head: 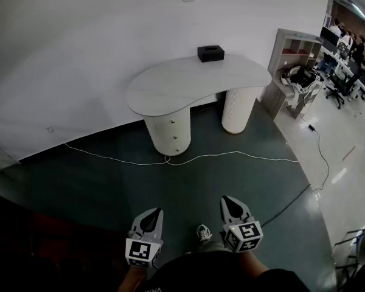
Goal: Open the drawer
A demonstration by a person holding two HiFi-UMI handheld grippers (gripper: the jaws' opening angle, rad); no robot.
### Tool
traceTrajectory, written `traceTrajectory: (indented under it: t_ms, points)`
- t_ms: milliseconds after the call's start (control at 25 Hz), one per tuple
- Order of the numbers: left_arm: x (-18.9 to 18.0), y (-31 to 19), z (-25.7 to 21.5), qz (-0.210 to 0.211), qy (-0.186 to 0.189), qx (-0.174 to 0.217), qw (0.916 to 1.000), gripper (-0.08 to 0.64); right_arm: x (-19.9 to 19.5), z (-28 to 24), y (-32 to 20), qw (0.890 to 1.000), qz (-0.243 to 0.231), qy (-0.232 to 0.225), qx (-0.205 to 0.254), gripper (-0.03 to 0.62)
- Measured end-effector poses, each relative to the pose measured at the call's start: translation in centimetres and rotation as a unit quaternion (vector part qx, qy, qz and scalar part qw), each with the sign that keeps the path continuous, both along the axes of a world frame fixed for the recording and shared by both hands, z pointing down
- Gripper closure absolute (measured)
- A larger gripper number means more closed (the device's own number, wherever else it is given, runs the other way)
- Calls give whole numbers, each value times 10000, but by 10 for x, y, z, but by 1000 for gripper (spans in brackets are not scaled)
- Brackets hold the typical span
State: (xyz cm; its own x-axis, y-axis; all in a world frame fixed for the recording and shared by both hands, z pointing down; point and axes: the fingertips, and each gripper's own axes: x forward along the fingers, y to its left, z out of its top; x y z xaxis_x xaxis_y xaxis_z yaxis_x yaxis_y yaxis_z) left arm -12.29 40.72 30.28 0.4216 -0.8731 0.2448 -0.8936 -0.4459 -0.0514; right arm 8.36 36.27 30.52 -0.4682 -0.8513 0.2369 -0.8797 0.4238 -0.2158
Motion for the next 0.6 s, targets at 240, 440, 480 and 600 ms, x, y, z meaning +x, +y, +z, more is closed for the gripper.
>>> traceTrajectory:
  t_ms: [240,440,480,600]
  points:
    - [7,-21,2,114,-82,-44,9999,543,-2,-3,-22,9998,-130,66,166,588]
    - [19,-43,9,142,-89,-203,9997,537,0,4,-49,9998,-176,78,77,588]
    - [21,-49,9,141,-123,-202,9996,528,0,6,-55,9997,-204,72,64,587]
    - [22,-66,11,45,-220,-240,9995,376,0,8,-76,9995,-319,4,61,466]
